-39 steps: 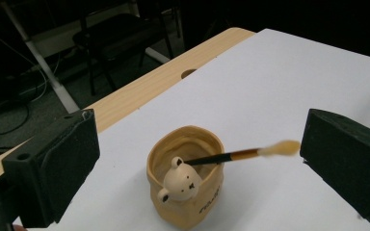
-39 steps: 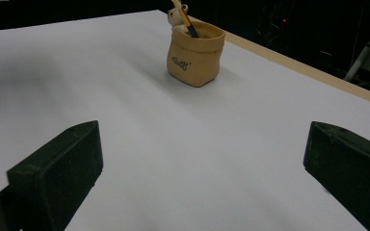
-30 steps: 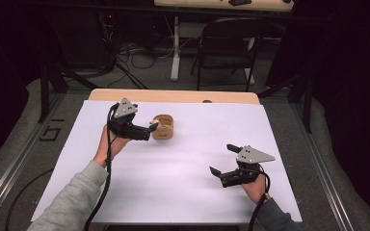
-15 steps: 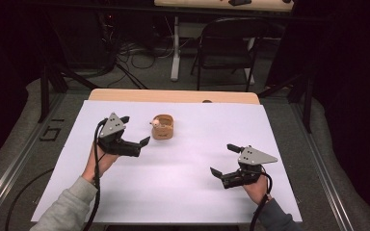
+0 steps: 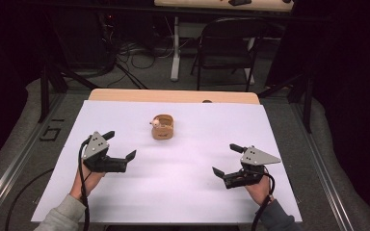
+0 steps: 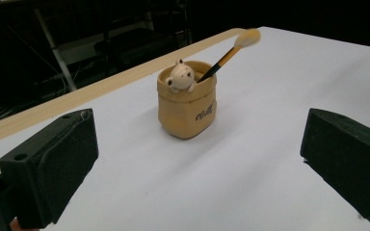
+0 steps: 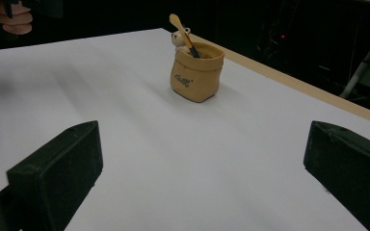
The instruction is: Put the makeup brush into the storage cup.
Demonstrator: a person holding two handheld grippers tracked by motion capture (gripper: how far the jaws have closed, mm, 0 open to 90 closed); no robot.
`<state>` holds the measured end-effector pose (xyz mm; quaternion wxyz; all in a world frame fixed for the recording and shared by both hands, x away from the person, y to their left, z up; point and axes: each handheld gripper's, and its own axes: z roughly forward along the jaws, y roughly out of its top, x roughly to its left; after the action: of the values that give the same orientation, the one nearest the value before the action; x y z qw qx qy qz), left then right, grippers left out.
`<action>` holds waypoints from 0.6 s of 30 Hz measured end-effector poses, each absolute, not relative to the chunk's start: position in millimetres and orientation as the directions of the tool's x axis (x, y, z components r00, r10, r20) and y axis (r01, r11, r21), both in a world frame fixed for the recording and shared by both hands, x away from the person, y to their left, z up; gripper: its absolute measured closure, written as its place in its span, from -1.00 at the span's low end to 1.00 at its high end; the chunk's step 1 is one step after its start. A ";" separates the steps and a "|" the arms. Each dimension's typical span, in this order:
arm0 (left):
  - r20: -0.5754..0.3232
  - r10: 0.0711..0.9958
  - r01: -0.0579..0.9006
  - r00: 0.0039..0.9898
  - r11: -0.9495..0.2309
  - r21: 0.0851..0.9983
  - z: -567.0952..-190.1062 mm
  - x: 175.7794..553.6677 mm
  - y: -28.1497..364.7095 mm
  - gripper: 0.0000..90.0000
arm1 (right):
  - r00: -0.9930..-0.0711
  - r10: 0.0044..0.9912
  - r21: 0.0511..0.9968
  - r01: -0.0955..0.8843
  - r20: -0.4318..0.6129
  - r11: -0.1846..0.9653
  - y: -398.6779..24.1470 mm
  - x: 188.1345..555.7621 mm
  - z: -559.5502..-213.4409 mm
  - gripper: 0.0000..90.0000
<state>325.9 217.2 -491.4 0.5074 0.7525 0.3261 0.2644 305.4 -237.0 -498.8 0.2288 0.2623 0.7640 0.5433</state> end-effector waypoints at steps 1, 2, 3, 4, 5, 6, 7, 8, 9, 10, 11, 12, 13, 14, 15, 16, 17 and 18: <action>0.065 0.763 0.220 0.643 -0.266 0.939 -493.2 324.3 219.5 -1.00 | -0.758 0.650 0.950 0.153 -0.064 0.272 -237.3 305.3 -498.8 -1.00; 0.059 0.766 0.218 0.640 -0.255 0.942 -494.9 322.5 221.3 -1.00 | -0.757 0.651 0.951 0.153 -0.063 0.270 -237.8 305.2 -498.9 -1.00; 0.056 0.768 0.215 0.639 -0.249 0.944 -496.5 320.4 223.1 -1.00 | -0.757 0.651 0.949 0.160 -0.059 0.272 -238.9 304.4 -498.6 -1.00; 0.059 0.769 0.211 0.636 -0.247 0.946 -498.1 318.1 224.4 -1.00 | -0.755 0.653 0.950 0.158 -0.058 0.268 -240.3 303.9 -498.8 -1.00; 0.065 0.770 0.206 0.634 -0.249 0.946 -499.7 316.0 225.7 -1.00 | -0.753 0.656 0.951 0.160 -0.056 0.265 -242.2 302.9 -498.8 -1.00; 0.065 0.770 0.201 0.635 -0.246 0.948 -501.5 313.8 227.1 -1.00 | -0.751 0.659 0.951 0.164 -0.052 0.261 -244.6 301.6 -498.7 -1.00; 0.067 0.774 0.199 0.630 -0.244 0.949 -503.4 311.5 228.5 -1.00 | -0.748 0.662 0.951 0.167 -0.049 0.259 -247.0 300.5 -498.5 -1.00; 0.071 0.780 0.195 0.622 -0.241 0.951 -505.7 308.9 229.8 -1.00 | -0.744 0.667 0.953 0.166 -0.049 0.254 -249.1 299.6 -498.8 -1.00; 0.072 0.780 0.194 0.622 -0.242 0.951 -507.8 307.1 231.5 -1.00 | -0.742 0.668 0.953 0.166 -0.048 0.253 -251.3 298.9 -498.9 -1.00; 0.067 0.784 0.202 0.617 -0.240 0.950 -509.9 305.4 232.9 -1.00 | -0.737 0.675 0.952 0.171 -0.047 0.253 -253.1 297.9 -499.1 -1.00; 0.068 0.786 0.203 0.614 -0.240 0.949 -511.5 304.0 234.5 -1.00 | -0.730 0.682 0.951 0.173 -0.050 0.255 -254.8 297.4 -499.3 -1.00; 0.066 0.785 0.200 0.616 -0.237 0.951 -513.0 302.4 236.5 -1.00 | -0.728 0.684 0.951 0.175 -0.049 0.254 -256.6 296.7 -499.5 -1.00; 0.060 0.783 0.200 0.619 -0.231 0.952 -514.5 300.9 238.1 -1.00 | -0.726 0.686 0.954 0.173 -0.046 0.246 -258.1 296.3 -500.0 -1.00; 0.058 0.779 0.195 0.624 -0.227 0.954 -516.1 299.1 239.9 -1.00 | -0.725 0.688 0.952 0.179 -0.043 0.248 -259.8 295.3 -500.0 -1.00; 0.063 0.776 0.184 0.627 -0.226 0.957 -517.9 297.2 241.7 -1.00 | -0.723 0.689 0.951 0.180 -0.044 0.251 -261.4 294.4 -500.3 -1.00; 0.062 0.774 0.178 0.631 -0.222 0.959 -519.8 295.1 243.1 -1.00 | -0.723 0.690 0.952 0.179 -0.045 0.249 -262.6 293.6 -500.8 -1.00; 0.064 0.772 0.174 0.632 -0.222 0.959 -521.6 293.2 244.3 -1.00 | -0.722 0.691 0.951 0.183 -0.043 0.251 -263.8 292.6 -501.1 -1.00; 0.067 0.772 0.177 0.632 -0.227 0.958 -523.2 291.8 245.2 -1.00 | -0.720 0.693 0.950 0.187 -0.041 0.251 -264.9 291.8 -501.5 -1.00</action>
<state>291.8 245.2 -523.2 0.5301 0.7314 0.3245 0.2807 291.8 -264.9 -501.5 0.2349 0.2913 0.7553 0.5381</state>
